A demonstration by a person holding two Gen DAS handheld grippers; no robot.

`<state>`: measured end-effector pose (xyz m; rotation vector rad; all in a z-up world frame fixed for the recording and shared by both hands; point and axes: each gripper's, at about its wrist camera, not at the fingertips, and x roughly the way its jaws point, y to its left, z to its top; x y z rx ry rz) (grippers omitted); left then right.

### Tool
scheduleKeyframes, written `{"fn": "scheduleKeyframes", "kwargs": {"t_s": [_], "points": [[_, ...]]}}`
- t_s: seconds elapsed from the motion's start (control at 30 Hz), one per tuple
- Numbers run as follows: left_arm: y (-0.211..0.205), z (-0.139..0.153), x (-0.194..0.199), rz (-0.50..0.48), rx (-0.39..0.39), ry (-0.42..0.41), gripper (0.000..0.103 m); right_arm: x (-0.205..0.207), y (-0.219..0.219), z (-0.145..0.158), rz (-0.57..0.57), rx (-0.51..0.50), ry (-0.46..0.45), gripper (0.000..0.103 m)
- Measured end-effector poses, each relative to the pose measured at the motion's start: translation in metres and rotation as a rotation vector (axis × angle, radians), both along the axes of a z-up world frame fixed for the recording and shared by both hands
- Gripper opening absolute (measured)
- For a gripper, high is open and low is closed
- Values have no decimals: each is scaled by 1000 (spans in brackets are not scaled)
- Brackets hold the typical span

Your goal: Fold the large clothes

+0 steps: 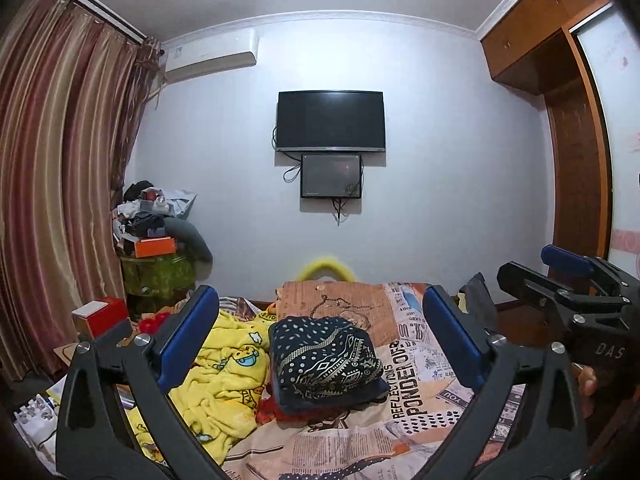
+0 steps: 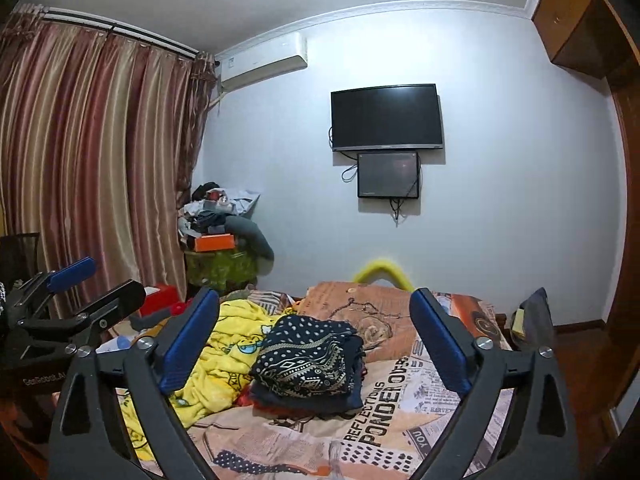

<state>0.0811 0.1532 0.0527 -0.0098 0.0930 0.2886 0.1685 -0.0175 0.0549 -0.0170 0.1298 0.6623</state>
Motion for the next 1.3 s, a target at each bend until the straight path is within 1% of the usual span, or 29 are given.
{"fn": "scheduleKeyframes", "kwargs": {"t_s": [0.13, 0.3, 0.57, 0.77, 1.3], "points": [[0, -1, 0, 3, -7, -3, 102, -2, 0, 0, 5, -11, 8, 97], [0, -4, 1, 2, -21, 2, 102, -8, -1, -4, -3, -22, -3, 97], [0, -9, 7, 10, -18, 22, 103, -5, -5, -7, -9, -17, 28, 97], [-2, -13, 11, 20, 0, 35, 103, -3, -6, -8, -9, -20, 49, 97], [-1, -15, 17, -1, -19, 47, 103, 3, -13, -10, -18, -24, 83, 97]]}}
